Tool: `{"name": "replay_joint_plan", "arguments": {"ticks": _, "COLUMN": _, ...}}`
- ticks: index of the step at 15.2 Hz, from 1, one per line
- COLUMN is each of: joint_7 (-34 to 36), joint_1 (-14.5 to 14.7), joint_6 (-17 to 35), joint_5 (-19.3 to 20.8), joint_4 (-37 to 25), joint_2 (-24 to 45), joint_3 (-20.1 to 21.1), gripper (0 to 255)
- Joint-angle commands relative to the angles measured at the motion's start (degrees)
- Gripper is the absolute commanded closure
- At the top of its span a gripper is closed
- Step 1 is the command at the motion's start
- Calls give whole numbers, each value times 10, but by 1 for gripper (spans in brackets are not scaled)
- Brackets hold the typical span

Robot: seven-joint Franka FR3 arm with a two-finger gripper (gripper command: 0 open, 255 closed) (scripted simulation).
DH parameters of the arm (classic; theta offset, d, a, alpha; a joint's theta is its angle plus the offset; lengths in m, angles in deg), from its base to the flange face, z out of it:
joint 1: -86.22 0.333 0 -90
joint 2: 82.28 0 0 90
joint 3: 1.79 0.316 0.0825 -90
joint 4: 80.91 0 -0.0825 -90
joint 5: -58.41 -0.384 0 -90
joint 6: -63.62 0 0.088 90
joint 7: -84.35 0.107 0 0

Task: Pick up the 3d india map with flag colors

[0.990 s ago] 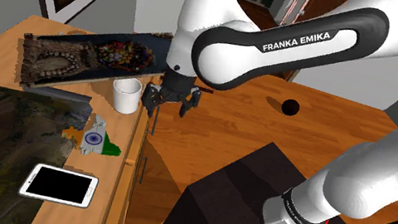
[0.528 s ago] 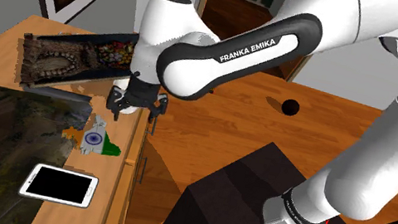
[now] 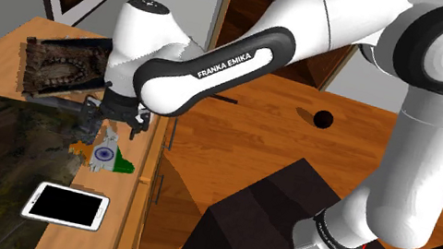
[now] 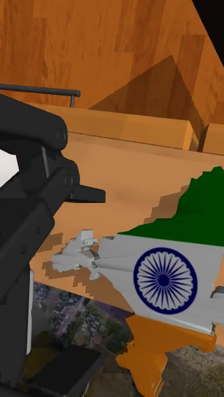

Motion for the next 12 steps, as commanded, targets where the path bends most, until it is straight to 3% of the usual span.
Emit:
{"name": "replay_joint_plan", "arguments": {"ticks": 1, "joint_7": 8, "joint_1": 7, "joint_6": 11, "joint_5": 8, "joint_4": -5, "joint_2": 15, "joint_3": -6, "gripper": 0}}
{"name": "replay_joint_plan", "arguments": {"ticks": 8, "joint_7": 15, "joint_1": 17, "joint_6": 42, "joint_5": 24, "joint_4": 0, "joint_2": 43, "joint_3": -19, "gripper": 0}}
{"name": "replay_joint_plan", "arguments": {"ticks": 9, "joint_7": 15, "joint_1": 17, "joint_6": 42, "joint_5": 24, "joint_4": 0, "joint_2": 42, "joint_3": -19, "gripper": 255}}
{"name": "replay_joint_plan", "arguments": {"ticks": 12, "joint_7": 15, "joint_1": 17, "joint_6": 43, "joint_5": 24, "joint_4": 1, "joint_2": 43, "joint_3": -19, "gripper": 255}}
